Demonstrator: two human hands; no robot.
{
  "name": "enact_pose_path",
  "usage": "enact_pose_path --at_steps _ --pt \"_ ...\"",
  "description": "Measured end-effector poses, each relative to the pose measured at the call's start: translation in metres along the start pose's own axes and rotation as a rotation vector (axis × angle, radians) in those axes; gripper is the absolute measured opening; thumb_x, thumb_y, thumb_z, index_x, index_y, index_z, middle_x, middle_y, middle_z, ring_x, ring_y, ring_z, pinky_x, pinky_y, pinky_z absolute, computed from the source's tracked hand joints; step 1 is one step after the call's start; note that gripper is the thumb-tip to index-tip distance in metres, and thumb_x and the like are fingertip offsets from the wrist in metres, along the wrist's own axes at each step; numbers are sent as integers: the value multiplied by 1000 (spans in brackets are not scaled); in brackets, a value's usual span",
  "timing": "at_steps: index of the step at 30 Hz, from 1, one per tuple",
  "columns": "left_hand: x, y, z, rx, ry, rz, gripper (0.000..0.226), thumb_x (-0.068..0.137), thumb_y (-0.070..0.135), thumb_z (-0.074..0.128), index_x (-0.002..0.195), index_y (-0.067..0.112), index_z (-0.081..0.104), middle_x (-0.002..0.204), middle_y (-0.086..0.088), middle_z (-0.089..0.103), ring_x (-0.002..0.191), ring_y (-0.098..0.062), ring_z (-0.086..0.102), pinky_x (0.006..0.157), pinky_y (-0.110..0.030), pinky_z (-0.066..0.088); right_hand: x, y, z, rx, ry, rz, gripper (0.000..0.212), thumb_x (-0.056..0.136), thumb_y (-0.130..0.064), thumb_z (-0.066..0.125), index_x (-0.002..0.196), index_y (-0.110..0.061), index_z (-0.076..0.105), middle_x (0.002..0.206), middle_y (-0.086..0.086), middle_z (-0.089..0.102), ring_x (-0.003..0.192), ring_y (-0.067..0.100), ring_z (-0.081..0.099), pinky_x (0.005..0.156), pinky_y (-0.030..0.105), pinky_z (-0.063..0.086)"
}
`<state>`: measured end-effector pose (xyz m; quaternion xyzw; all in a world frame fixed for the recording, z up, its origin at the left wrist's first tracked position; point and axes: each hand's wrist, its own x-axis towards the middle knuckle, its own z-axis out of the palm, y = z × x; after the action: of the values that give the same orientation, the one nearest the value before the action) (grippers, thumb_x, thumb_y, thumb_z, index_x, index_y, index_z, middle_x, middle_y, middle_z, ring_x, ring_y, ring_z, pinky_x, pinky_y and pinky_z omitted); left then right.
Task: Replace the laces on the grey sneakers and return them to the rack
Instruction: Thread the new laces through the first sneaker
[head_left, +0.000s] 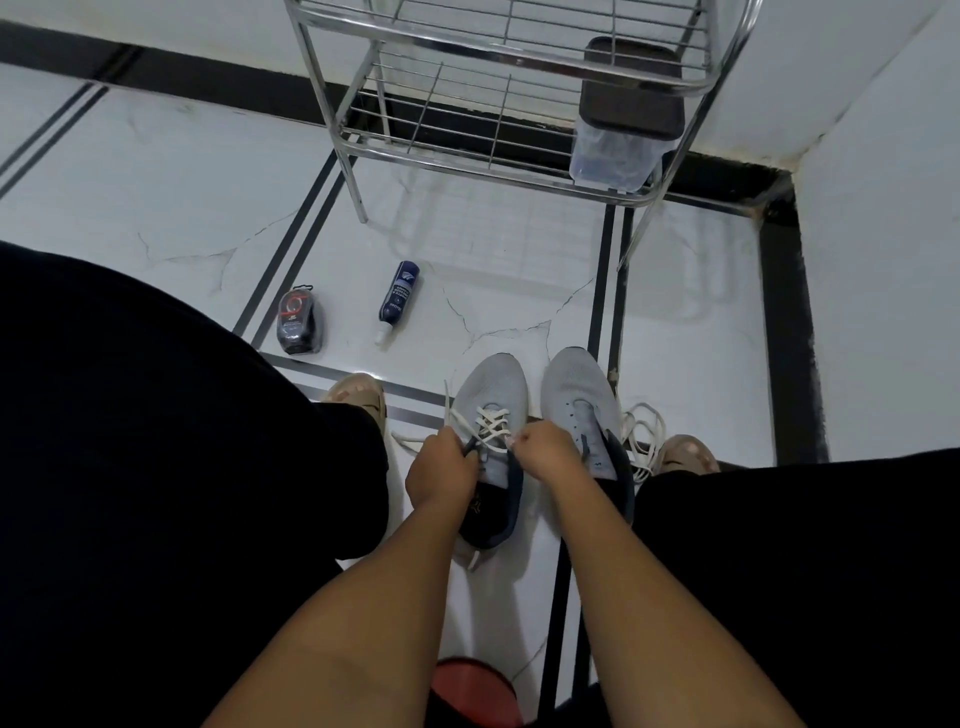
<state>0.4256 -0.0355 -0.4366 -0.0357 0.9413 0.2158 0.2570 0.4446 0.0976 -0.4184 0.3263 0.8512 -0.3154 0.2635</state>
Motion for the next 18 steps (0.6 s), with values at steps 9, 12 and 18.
enact_pose_path --at_steps 9,12,18 --pt "2 2 -3 31 -11 42 19 95 29 51 108 15 55 110 -6 60 98 -27 59 71 -32 44 -2 16 -28 221 -101 102 18 92 -20 54 77 -11 59 73 7 55 55 15 44 52 25 35" --pt "2 2 -3 5 -11 30 18 94 29 51 106 16 55 108 -6 60 97 -27 59 70 -31 43 -4 10 -5 95 -148 38 26 95 -27 51 85 -6 62 90 17 65 71 24 55 62 30 44" --pt "3 -1 -3 1 16 -13 15 95 27 48 104 16 54 108 -6 59 95 -27 59 67 -32 42 2 39 -46 451 263 433 42 93 -31 54 124 -2 57 118 18 62 105 37 62 81 37 51"
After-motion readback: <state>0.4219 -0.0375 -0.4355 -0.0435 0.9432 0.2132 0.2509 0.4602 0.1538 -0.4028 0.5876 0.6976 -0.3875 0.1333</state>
